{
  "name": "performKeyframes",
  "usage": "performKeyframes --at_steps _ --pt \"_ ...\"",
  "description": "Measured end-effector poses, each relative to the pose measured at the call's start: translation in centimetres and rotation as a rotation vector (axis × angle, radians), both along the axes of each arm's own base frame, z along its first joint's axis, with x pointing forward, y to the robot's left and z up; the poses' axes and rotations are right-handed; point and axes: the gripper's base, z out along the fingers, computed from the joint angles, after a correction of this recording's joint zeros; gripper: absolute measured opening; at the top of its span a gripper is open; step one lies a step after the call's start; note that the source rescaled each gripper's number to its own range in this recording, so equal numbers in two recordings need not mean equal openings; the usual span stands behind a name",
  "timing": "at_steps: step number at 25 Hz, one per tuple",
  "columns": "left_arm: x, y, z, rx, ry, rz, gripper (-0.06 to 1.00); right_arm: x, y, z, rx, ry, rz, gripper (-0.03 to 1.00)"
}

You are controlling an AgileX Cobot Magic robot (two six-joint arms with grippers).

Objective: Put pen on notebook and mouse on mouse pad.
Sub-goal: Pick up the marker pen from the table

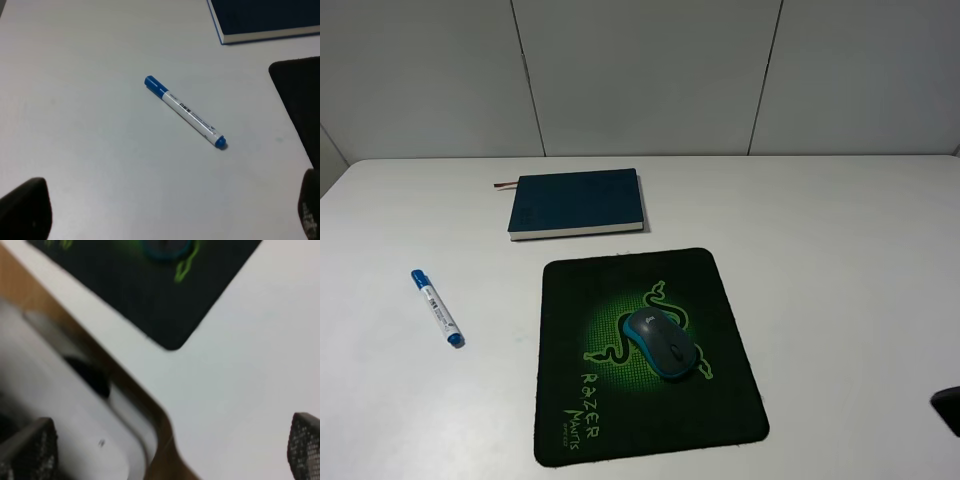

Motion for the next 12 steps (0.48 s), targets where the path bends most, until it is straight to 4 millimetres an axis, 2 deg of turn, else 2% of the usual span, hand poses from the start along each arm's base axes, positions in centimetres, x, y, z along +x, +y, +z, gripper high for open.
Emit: performKeyframes --at_steps 6,12 --pt "0.0 0.0 0.0 0.000 0.000 0.000 0.98 -2.6 -3.1 1.5 0.114 -0.170 -0.030 1.00" --pt "0.0 0.0 0.0 0.001 0.000 0.000 0.98 -3.9 -5.3 2.4 0.195 -0.340 -0.222 1.00"
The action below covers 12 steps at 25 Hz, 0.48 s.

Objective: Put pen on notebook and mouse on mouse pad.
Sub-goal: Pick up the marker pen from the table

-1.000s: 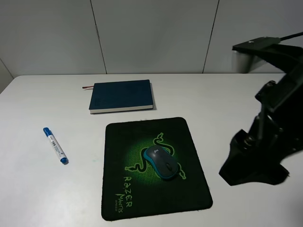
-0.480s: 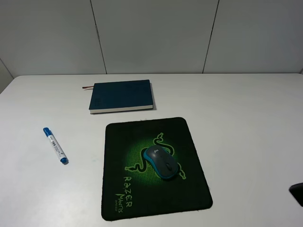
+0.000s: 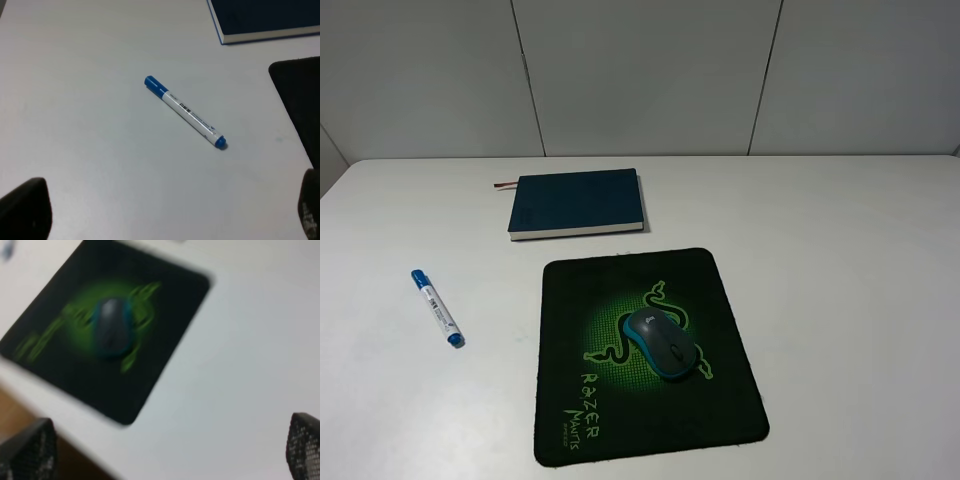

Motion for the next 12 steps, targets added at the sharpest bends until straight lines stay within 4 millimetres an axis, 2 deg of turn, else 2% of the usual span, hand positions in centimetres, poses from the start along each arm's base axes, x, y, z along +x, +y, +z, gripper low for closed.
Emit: performKeyframes --at_steps 4,12 --pt "0.0 0.0 0.0 0.000 0.000 0.000 0.98 -0.7 -0.9 -0.4 0.012 -0.116 -0.158 1.00" --pt "0.0 0.0 0.0 0.000 0.000 0.000 0.98 -2.9 -1.7 -4.1 0.026 -0.219 -0.342 1.00"
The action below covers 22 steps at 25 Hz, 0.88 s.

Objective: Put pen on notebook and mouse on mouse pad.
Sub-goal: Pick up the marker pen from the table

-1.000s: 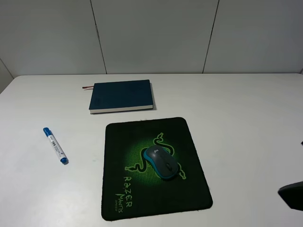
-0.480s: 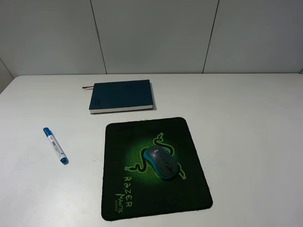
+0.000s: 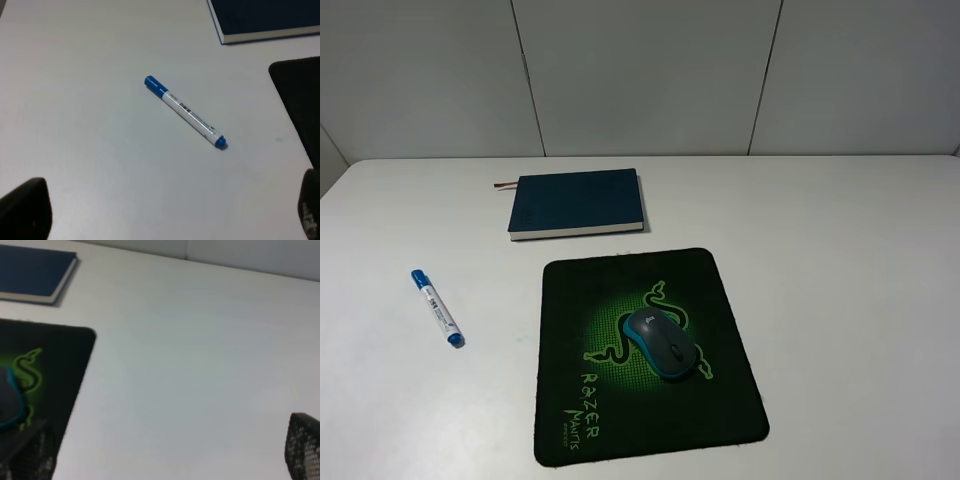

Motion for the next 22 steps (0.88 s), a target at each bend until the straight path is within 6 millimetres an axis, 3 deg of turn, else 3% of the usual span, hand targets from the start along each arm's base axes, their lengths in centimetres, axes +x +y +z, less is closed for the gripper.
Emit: performKeyframes --at_steps 6,22 --pt "0.0 0.0 0.0 0.000 0.000 0.000 0.98 -0.3 0.0 -2.1 0.003 0.007 -0.072 1.00" --pt "0.0 0.0 0.0 0.000 0.000 0.000 0.98 -0.1 0.2 -2.3 0.015 -0.004 -0.149 1.00"
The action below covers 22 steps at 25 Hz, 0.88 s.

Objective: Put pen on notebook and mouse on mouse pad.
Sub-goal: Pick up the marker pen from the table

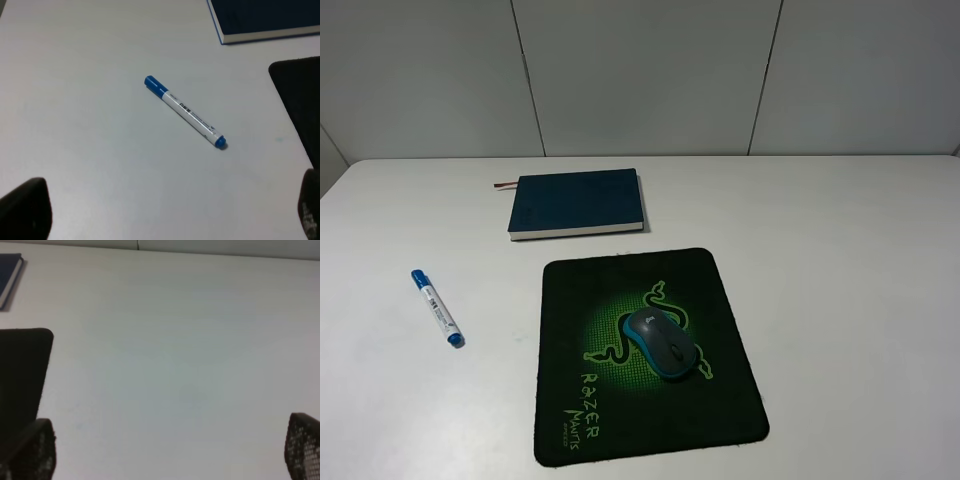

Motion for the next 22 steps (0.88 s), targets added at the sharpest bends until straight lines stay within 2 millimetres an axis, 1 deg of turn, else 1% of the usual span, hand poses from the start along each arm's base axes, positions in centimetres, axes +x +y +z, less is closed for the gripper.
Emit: performKeyframes --at_steps 22 --pt "0.00 0.00 0.00 0.000 0.000 0.000 0.98 0.00 0.00 -0.01 0.000 0.000 0.000 1.00"
